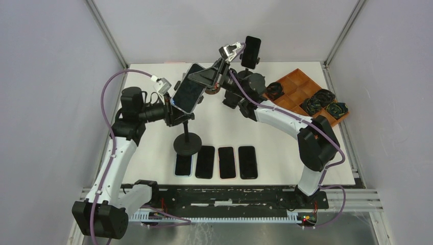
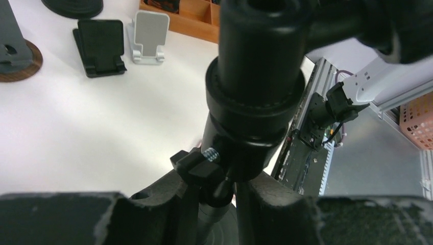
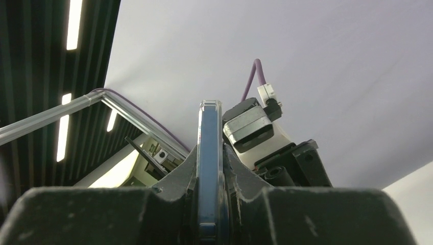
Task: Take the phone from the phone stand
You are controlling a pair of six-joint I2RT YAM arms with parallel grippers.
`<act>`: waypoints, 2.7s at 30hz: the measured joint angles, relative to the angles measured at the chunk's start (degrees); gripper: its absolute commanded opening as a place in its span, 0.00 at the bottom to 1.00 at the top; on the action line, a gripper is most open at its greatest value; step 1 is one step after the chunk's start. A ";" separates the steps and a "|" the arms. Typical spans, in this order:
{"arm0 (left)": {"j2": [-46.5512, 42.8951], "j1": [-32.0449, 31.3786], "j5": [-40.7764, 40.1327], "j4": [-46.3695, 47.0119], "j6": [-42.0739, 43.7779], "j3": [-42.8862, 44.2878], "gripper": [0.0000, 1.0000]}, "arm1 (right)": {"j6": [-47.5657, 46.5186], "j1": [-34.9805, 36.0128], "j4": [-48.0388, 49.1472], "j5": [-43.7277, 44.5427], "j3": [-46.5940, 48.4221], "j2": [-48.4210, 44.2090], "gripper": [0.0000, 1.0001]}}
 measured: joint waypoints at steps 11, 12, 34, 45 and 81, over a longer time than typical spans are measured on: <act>0.04 0.00 1.27 -6.64 8.09 0.92 0.02 | 1.29 -7.45 1.29 -7.52 -3.43 -0.04 0.00; 0.04 -0.02 1.31 -7.10 9.09 1.25 0.02 | 1.38 -7.96 1.44 -8.31 -3.43 -0.04 0.00; -1.01 -0.48 2.34 -14.23 24.02 2.01 0.02 | 1.68 -10.21 1.62 -16.13 -3.39 -0.55 0.00; -3.80 -0.50 2.36 -11.67 24.02 1.05 0.02 | 3.41 -11.69 3.85 -17.31 -3.63 -1.27 0.00; -6.19 -0.57 2.29 -9.29 30.42 -0.22 0.42 | 7.85 -12.79 8.26 -16.09 -3.58 -0.90 0.00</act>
